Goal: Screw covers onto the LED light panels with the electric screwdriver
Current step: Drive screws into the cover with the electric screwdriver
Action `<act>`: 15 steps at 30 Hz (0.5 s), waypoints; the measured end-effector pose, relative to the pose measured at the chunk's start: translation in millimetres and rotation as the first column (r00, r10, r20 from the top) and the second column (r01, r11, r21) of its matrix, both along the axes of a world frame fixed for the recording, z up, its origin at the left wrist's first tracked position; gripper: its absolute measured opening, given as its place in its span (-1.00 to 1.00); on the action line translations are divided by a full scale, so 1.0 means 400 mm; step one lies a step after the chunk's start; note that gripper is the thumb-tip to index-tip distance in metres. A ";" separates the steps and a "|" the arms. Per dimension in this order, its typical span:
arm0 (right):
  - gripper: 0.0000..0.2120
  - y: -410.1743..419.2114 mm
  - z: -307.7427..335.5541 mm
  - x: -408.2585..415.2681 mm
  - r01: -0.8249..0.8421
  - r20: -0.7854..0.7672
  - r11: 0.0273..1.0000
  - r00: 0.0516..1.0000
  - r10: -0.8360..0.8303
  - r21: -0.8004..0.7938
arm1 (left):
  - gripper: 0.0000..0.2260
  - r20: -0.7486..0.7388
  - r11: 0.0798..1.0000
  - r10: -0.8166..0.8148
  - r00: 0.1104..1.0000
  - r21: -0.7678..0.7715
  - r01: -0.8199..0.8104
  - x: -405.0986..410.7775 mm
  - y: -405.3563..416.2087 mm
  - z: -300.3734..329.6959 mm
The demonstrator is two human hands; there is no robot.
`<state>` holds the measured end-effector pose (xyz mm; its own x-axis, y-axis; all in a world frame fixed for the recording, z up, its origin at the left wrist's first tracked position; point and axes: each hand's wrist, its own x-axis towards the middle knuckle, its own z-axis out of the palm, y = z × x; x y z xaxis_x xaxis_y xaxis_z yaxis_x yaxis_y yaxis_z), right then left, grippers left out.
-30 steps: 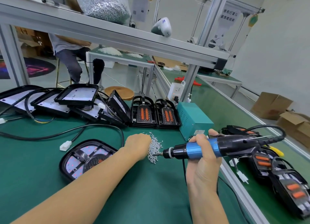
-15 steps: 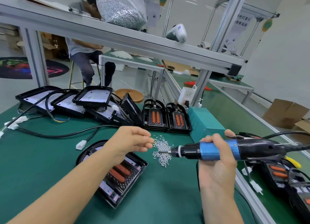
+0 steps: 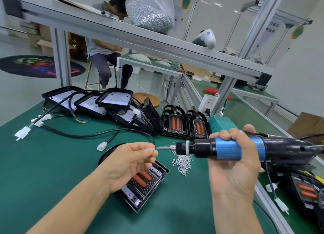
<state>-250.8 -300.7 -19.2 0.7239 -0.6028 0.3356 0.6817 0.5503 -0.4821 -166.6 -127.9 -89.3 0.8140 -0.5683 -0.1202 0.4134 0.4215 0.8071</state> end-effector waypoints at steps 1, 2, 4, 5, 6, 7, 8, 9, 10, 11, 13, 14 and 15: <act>-0.74 0.005 0.001 0.001 -0.003 -0.004 1.000 1.000 0.003 -0.001 | -0.88 0.004 1.000 0.000 1.000 -0.004 0.000 -0.002 0.002 0.000; -0.74 0.008 0.002 0.002 -0.004 -0.010 1.000 1.000 0.004 -0.004 | -0.88 0.009 1.000 -0.002 1.000 -0.005 0.002 -0.004 0.005 0.001; -0.74 0.014 0.002 0.003 -0.007 -0.015 1.000 1.000 0.007 -0.014 | -0.89 0.020 1.000 -0.007 1.000 -0.004 0.007 -0.009 0.008 0.003; -0.74 0.016 0.001 0.003 -0.007 -0.017 1.000 1.000 0.007 -0.017 | -0.90 0.024 1.000 -0.009 1.000 -0.003 0.009 -0.010 0.009 0.004; -0.73 0.018 0.000 0.003 -0.006 -0.021 1.000 1.000 0.006 -0.018 | -0.90 0.025 1.000 -0.008 1.000 -0.003 0.008 -0.011 0.011 0.005; -0.73 0.019 -0.001 0.003 -0.005 -0.024 1.000 1.000 0.004 -0.020 | -0.90 0.025 1.000 -0.005 1.000 -0.004 0.005 -0.012 0.011 0.004; -0.73 0.020 -0.002 0.003 -0.004 -0.025 1.000 1.000 0.004 -0.022 | -0.89 0.024 1.000 -0.001 1.000 -0.005 0.002 -0.013 0.011 0.004; -0.73 0.020 -0.002 0.003 -0.005 -0.025 1.000 1.000 0.004 -0.025 | -0.90 0.021 1.000 0.003 1.000 -0.009 -0.003 -0.013 0.011 0.003; -0.73 0.020 -0.002 0.002 -0.006 -0.027 1.000 1.000 0.005 -0.029 | -0.90 0.016 1.000 0.008 1.000 -0.017 -0.008 -0.014 0.010 0.003; -0.73 0.020 -0.002 0.002 -0.006 -0.029 0.999 1.000 0.005 -0.033 | -0.90 0.010 1.000 0.012 1.000 -0.027 -0.012 -0.014 0.010 0.002; -0.73 0.018 -0.002 0.001 -0.009 -0.029 0.999 1.000 0.008 -0.034 | -0.90 0.007 0.999 0.014 1.000 -0.036 -0.013 -0.016 0.010 0.002; -0.74 0.018 -0.002 0.001 -0.011 -0.028 0.999 1.000 0.010 -0.033 | -0.90 0.011 0.999 0.012 1.000 -0.034 -0.011 -0.017 0.010 0.002; -0.74 0.018 -0.002 0.002 -0.013 -0.027 0.999 1.000 0.012 -0.032 | -0.90 0.017 0.999 0.011 1.000 -0.031 -0.010 -0.018 0.010 0.003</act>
<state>-250.2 -293.7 -20.0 0.7407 -0.5825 0.3349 0.6611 0.5427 -0.5181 -173.8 -123.7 -88.1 0.8219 -0.5627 -0.0887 0.3948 0.4506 0.8007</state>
